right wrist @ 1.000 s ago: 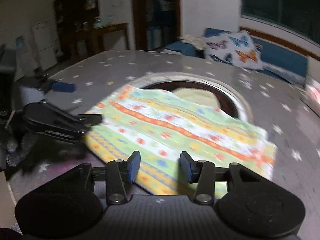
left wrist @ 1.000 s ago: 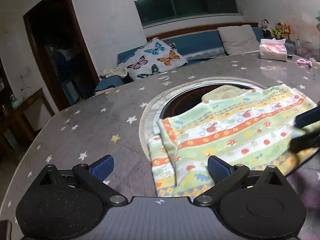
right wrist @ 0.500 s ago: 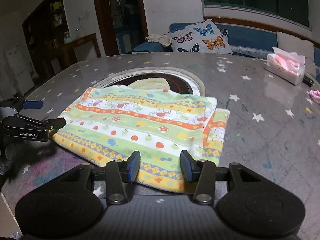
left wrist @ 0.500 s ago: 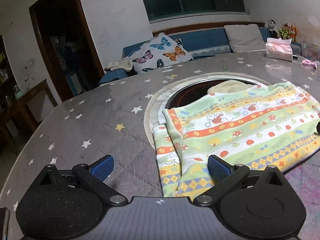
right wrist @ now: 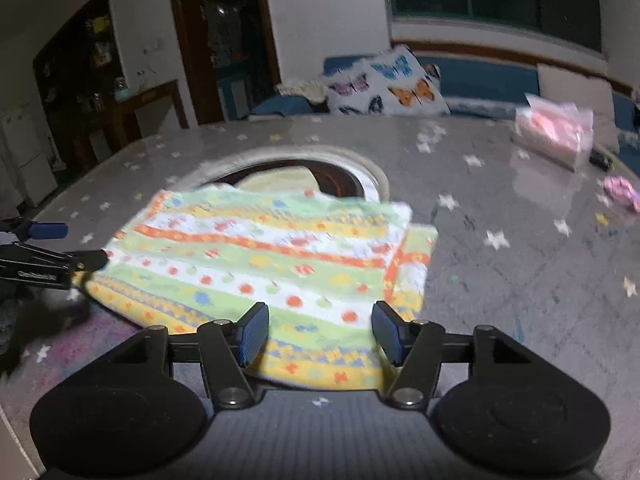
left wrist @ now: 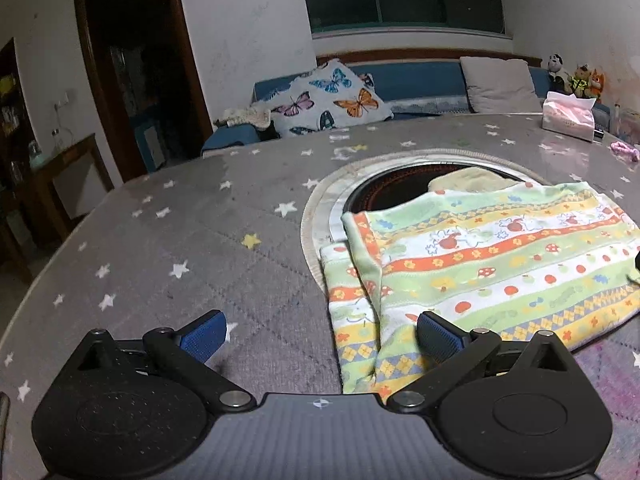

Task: Fold clothes

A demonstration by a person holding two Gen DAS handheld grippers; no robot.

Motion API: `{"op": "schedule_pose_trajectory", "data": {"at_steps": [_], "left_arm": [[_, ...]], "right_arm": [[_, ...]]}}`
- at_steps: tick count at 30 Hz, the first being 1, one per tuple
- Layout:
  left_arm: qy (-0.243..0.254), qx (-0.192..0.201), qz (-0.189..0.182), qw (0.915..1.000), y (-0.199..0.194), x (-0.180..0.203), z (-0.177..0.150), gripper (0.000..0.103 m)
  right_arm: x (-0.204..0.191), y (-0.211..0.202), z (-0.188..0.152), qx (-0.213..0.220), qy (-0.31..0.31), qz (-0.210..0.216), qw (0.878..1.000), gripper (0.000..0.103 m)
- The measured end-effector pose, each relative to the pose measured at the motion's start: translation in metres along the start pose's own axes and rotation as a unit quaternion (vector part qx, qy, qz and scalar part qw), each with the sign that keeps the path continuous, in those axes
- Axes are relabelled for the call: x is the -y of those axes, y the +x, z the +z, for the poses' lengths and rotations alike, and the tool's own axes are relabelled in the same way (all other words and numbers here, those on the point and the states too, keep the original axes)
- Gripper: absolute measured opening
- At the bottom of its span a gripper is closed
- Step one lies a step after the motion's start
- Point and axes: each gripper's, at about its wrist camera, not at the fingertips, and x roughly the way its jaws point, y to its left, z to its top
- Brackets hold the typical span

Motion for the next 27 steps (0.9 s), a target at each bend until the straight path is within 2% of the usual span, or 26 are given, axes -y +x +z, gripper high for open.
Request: {"op": "schedule_pose_trajectory", "data": {"at_steps": [3,9,18,22,27], "left_arm": [[-0.008,0.000,-0.004,1.0000,-0.003,-0.003,0.001,0.103],[-0.018,0.003,-0.007,0.9998,-0.004,-0.006,0.009,0.103],[-0.022,-0.018,-0.019,0.9994,0.009,-0.006,0.008,0.103],[-0.031,-0.020,-0.023,0.9990,0.008,-0.011,0.009,0.103],[-0.043,-0.022,-0.026,0.9985,0.007,-0.015,0.011,0.103]], "right_arm": [[0.004,0.002,-0.003,-0.006,0.008,-0.006,1.000,0.058],[-0.003,-0.006,0.013,0.021,-0.007,0.007,1.000,0.058],[-0.010,0.020,0.012,-0.007,-0.011,0.011,1.000,0.058],[-0.020,0.012,0.014,0.003,-0.031,0.013,0.999,0.066],[-0.033,0.008,0.018,0.009,-0.054,0.023,0.998,0.066]]}}
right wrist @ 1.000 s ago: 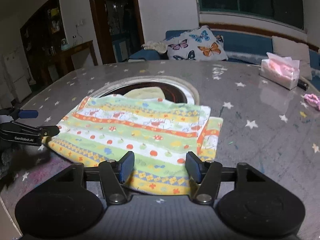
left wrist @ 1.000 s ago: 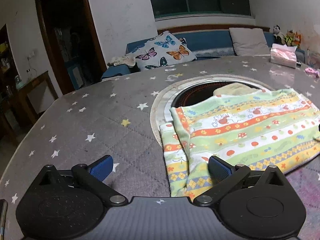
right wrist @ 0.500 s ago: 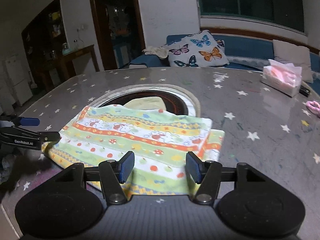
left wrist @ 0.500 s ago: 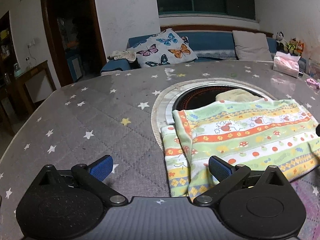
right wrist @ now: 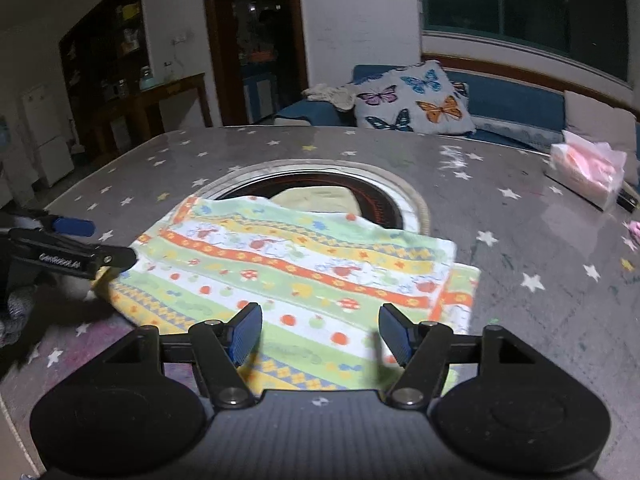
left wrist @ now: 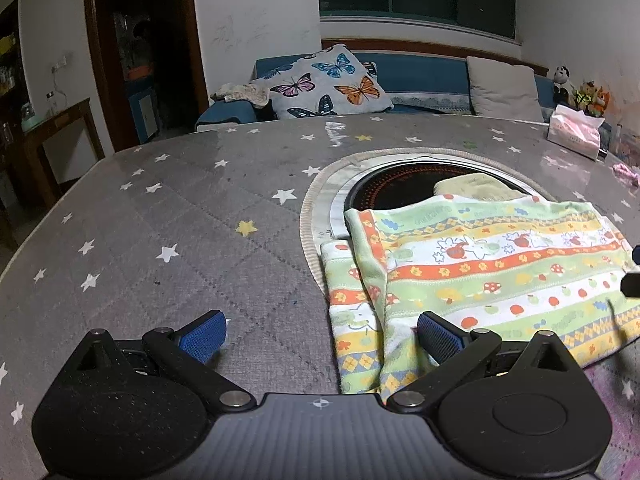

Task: Fold clothes

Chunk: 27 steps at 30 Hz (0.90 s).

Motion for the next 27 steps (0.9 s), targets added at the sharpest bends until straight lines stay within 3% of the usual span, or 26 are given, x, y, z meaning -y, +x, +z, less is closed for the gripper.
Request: {"op": "schedule_pose_trajectory", "data": {"at_steps": [27], "left_arm": [[-0.032,-0.018,0.020,0.9991,-0.001,-0.029,0.011,0.103]], "right_arm": [[-0.099,0.026,0.013,-0.027,-0.152,0.097,0.983,0.066]]}}
